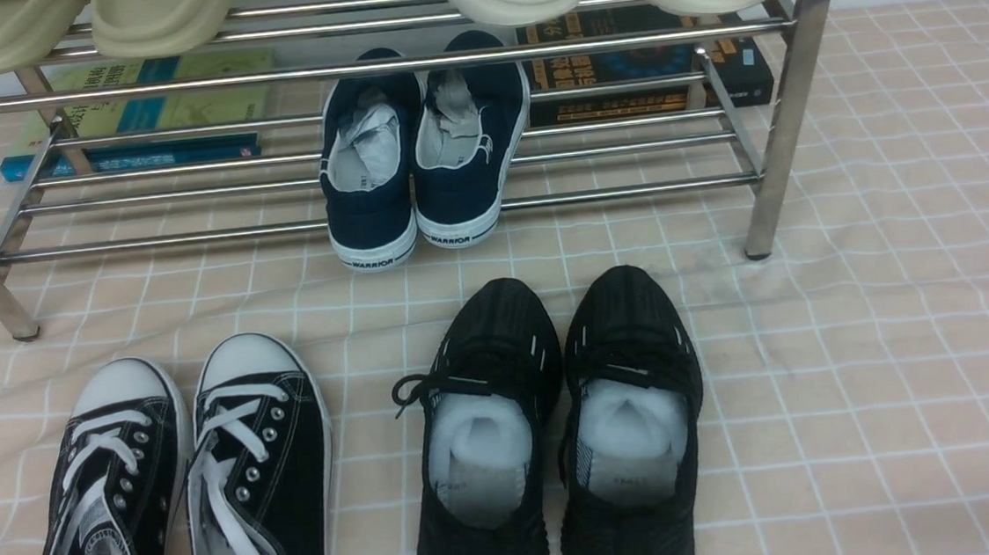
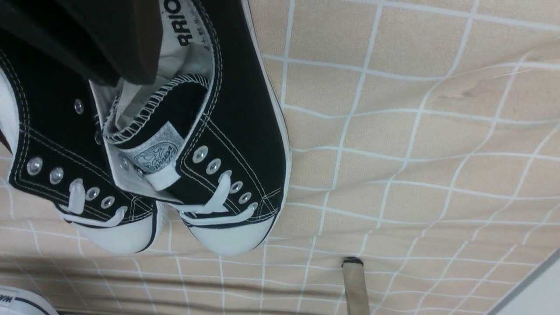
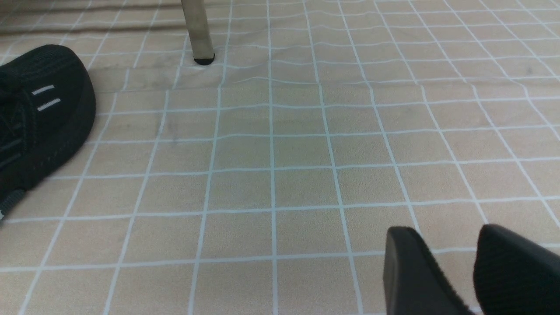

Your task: Take the shoes off the shelf from the light coffee tablecloth by hand.

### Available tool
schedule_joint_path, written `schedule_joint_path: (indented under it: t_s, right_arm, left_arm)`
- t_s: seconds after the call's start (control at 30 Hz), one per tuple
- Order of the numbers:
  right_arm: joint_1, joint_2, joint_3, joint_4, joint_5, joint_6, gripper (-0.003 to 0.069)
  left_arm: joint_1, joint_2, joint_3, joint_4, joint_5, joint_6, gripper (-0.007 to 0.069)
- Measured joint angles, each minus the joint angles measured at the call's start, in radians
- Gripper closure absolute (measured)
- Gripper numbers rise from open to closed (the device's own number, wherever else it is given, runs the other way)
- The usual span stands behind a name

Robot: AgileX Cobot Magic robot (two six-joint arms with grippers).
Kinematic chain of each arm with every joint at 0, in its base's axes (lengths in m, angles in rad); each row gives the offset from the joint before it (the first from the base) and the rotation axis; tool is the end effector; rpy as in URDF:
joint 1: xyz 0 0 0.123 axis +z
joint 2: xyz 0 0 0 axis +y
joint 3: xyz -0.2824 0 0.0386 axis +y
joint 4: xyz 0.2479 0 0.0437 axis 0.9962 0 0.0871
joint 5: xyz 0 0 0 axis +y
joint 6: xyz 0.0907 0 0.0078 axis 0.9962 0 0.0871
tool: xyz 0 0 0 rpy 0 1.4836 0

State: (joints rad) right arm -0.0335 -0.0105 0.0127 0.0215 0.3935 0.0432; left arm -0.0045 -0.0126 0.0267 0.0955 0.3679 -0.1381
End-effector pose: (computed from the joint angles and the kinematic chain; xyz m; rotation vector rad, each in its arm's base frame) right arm 0.0519 -0.0010 0.1740 0.0850 1.8774 0.0280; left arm 0.0527 0.0029 0.1718 -0.0652 1.8628 -0.0050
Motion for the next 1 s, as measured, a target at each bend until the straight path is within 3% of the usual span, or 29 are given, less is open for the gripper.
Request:
schedule_joint_path:
  t_s: [1.0]
  right_arm:
    - [0.0, 0.0, 0.0, 0.0, 0.0, 0.0, 0.0419]
  left_arm:
    - [0.0, 0.0, 0.0, 0.004, 0.001, -0.005, 0.0533]
